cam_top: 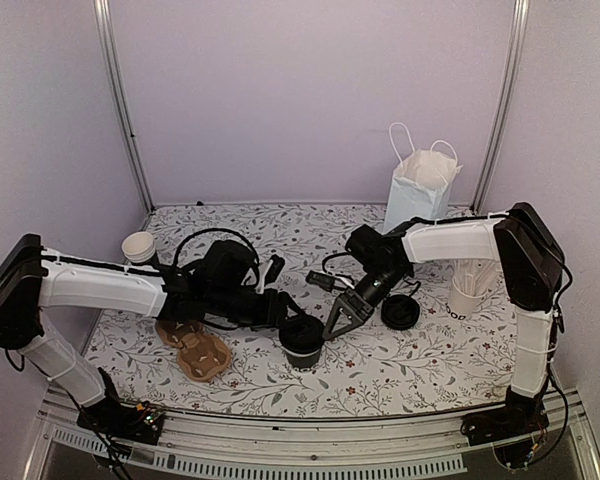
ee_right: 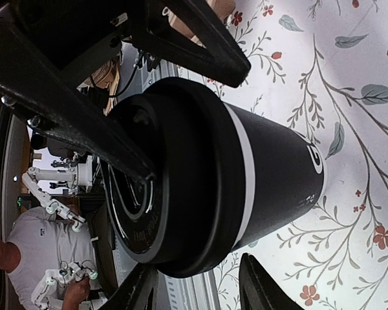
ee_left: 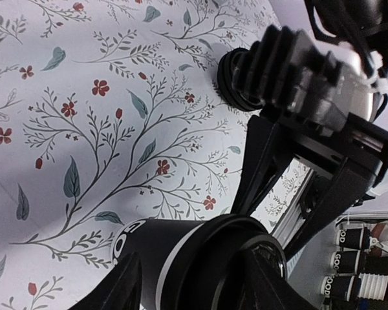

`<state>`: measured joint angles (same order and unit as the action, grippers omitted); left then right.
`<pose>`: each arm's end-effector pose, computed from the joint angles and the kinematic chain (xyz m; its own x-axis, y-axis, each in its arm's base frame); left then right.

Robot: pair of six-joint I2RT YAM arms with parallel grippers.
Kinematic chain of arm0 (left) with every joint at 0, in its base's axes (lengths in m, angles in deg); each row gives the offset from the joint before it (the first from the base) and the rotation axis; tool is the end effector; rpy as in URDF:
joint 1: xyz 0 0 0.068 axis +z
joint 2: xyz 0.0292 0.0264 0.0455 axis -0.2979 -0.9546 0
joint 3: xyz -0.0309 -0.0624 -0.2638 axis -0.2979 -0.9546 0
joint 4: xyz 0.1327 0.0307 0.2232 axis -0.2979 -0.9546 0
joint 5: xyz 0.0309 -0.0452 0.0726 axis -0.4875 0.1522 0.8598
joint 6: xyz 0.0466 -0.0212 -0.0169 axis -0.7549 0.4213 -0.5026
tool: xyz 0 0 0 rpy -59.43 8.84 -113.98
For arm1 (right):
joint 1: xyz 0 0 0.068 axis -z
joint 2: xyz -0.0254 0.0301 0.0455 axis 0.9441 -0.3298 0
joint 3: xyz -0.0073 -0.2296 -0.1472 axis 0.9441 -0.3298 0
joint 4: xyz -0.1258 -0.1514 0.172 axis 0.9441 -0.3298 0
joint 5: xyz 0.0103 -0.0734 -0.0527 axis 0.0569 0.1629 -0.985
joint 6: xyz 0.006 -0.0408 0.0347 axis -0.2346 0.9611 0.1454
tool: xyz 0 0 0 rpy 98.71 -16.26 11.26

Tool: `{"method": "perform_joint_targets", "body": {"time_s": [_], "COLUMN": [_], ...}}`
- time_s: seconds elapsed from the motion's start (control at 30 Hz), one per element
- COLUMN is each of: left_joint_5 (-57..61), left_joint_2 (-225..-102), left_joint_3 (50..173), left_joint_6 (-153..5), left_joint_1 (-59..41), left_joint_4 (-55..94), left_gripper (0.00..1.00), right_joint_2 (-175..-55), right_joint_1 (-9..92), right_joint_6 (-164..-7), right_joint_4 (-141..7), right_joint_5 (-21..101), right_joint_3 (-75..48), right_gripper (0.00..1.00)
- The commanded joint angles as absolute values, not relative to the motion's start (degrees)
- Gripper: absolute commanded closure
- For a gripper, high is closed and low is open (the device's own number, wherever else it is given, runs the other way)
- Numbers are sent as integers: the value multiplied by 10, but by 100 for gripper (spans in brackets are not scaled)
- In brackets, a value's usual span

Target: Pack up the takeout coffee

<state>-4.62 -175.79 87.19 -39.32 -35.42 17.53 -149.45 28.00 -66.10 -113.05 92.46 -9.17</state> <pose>0.1865 -0.2604 0.1951 -0.9134 0.0436 -0.4048 0.3274 0.6698 -0.6665 0.2594 0.2816 0.1679 -0.6125 -0.7180 -0.3305 -0.5827 0.1276 0.8026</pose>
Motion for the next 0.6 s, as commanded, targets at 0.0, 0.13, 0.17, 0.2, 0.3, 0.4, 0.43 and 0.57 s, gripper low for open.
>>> {"method": "perform_joint_targets", "body": {"time_s": [0.0, 0.13, 0.17, 0.2, 0.3, 0.4, 0.43, 0.57], "left_joint_5": [-38, -33, -33, -30, -26, -23, -23, -27], "left_joint_2": [-1787, -1788, -1787, -1785, -1779, -1778, -1779, -1786], "left_joint_3": [830, 813, 811, 810, 809, 813, 815, 810], "left_joint_6": [-386, -380, -380, -381, -387, -389, -389, -385], "left_joint_1": [-359, -362, -363, -363, -366, -365, -365, -366], "left_joint_4": [129, 134, 135, 136, 150, 161, 163, 169], "left_gripper": [45, 46, 46, 47, 47, 47, 47, 47], "right_joint_2": [-1536, -1543, -1541, -1540, -1526, -1500, -1491, -1436], "right_joint_1": [277, 277, 277, 277, 278, 279, 279, 285], "right_joint_6": [-680, -683, -682, -679, -658, -635, -633, -625], "right_joint_4": [-1115, -1111, -1111, -1112, -1124, -1127, -1123, -1103], "right_joint_5": [821, 790, 791, 798, 824, 821, 808, 742], "right_joint_3": [-110, -105, -101, -96, -78, -67, -67, -80], "right_gripper": [58, 61, 61, 61, 61, 60, 59, 54]}}
